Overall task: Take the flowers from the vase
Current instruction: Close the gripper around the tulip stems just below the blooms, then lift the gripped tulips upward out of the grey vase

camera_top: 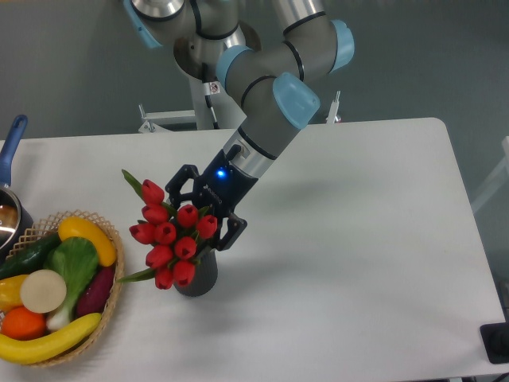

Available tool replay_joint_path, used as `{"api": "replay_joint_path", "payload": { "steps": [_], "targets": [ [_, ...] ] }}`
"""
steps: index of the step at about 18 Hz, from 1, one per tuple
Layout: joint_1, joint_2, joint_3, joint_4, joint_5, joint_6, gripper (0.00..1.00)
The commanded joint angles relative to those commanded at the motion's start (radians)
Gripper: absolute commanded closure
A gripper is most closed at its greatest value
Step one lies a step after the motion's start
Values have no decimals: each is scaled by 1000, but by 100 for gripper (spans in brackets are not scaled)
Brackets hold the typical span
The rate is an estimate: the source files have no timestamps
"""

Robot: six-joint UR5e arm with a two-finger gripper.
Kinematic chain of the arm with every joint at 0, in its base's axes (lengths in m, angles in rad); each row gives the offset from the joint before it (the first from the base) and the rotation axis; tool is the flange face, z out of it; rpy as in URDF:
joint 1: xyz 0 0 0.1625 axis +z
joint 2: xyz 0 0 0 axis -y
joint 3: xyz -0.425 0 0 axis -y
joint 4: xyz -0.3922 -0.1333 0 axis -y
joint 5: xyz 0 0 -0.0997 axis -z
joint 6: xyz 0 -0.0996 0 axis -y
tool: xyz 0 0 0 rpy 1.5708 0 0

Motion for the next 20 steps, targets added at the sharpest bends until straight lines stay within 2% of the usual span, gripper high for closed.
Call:
{"api": "replay_joint_path", "payload": {
  "steps": [8,9,20],
  "targets": [
    [0,-2,9,0,0,-2,46],
    [0,-2,9,0,-2,-2,52],
    [17,37,17,-2,-67,-71,53]
  ]
}}
